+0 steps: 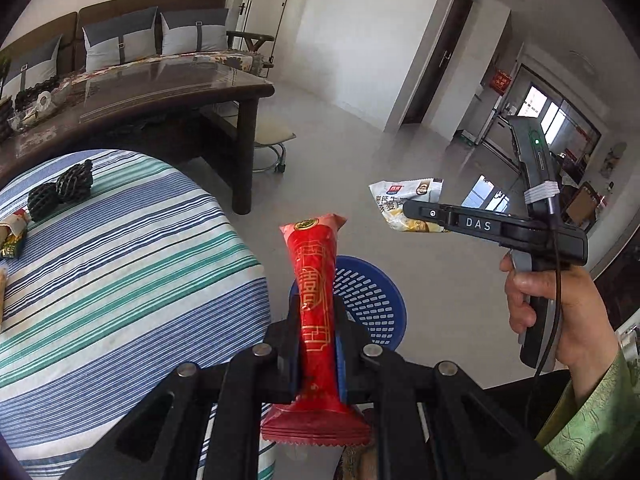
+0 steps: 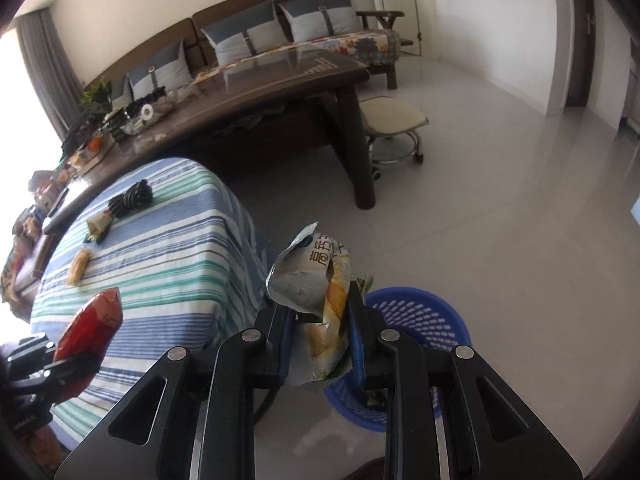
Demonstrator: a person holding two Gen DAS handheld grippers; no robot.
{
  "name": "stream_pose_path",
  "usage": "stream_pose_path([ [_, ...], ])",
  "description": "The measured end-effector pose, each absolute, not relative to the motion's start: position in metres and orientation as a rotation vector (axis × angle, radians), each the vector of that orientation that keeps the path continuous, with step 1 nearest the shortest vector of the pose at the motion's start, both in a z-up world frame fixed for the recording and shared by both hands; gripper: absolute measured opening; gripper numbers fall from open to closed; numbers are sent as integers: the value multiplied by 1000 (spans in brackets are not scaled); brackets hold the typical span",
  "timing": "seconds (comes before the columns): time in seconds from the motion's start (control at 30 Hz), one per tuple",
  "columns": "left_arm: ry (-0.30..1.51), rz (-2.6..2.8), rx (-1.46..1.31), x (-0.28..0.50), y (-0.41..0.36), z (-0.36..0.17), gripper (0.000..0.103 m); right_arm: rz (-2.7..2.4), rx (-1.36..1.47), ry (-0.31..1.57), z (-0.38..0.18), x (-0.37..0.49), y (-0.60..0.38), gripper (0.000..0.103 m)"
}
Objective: Collect trash
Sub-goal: 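Carry the red wrapper and white snack bag to the wastebasket and open both tools, then move both open tools back over the table toward the bread packet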
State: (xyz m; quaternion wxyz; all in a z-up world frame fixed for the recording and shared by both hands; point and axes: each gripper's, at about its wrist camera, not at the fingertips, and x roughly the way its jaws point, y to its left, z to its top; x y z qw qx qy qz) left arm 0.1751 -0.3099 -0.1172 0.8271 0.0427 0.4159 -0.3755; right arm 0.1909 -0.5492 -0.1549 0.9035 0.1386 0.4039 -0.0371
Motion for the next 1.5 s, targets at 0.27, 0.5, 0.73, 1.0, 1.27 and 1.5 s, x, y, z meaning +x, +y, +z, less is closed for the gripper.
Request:
stream_pose_path([
  [0.27,946,-843,117,183,-391,-163,13,-151,353,901,-187,173,-601,23],
  [0.5,995,-854,130,190,-426,-200,13,-180,437,916,-201,165,-634,23],
  [0.73,1037,-851,147,198,-445,-227,13,-178,470,937,-213,165,-649,23],
  [1.0,1068,-849,178,204,-465,-246,13,-180,499,942,-219,172,-657,23],
  [1.27,1017,-829,205,208,-484,-259,79,-179,544,900,-218,173,-664,61],
  [1.5,983,-824,125,209,-465,-237,79,-288,500,816,-194,165,-668,83],
])
